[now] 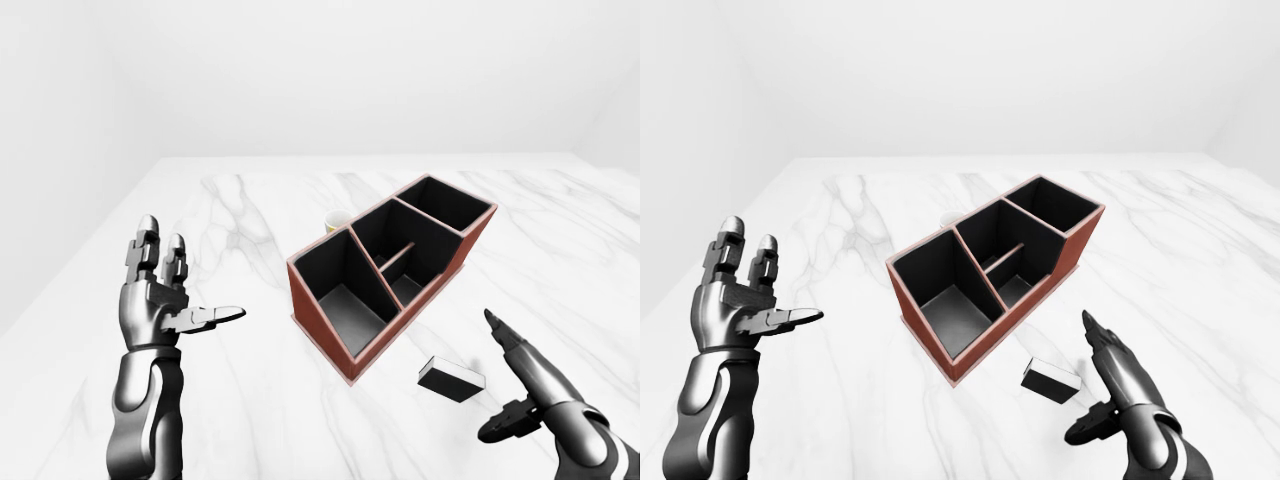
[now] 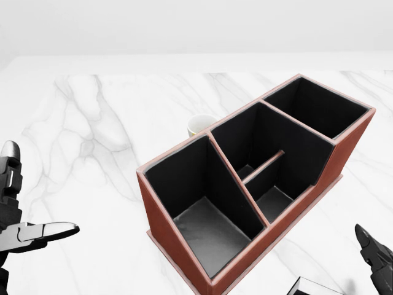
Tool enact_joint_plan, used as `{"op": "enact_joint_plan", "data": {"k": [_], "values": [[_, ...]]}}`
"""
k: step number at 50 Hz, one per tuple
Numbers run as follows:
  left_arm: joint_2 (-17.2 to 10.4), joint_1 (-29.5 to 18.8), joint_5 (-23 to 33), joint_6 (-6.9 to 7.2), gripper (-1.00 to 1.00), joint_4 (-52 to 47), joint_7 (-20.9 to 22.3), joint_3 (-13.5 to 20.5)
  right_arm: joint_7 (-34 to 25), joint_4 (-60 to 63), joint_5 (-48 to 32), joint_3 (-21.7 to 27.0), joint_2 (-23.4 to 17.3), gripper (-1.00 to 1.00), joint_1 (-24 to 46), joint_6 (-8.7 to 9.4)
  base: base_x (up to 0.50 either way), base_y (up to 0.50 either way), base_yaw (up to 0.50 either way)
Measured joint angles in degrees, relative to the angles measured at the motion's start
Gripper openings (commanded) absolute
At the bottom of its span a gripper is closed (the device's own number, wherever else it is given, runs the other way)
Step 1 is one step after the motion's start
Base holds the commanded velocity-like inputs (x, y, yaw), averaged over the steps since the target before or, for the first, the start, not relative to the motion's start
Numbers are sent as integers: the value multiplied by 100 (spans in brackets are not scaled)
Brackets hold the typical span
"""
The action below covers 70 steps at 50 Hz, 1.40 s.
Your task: Pick up the book and place it in the left compartment of the caddy.
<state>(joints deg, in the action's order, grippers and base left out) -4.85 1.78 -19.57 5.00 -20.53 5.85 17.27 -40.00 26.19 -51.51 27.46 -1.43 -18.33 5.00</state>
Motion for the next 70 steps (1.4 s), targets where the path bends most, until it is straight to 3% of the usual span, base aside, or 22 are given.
{"op": "enact_joint_plan", "data": {"k": [70], "values": [[-17, -31, 4, 0, 100, 78, -11, -1, 0, -1311, -746, -709, -839, 100, 782, 0, 0, 0, 0]]}}
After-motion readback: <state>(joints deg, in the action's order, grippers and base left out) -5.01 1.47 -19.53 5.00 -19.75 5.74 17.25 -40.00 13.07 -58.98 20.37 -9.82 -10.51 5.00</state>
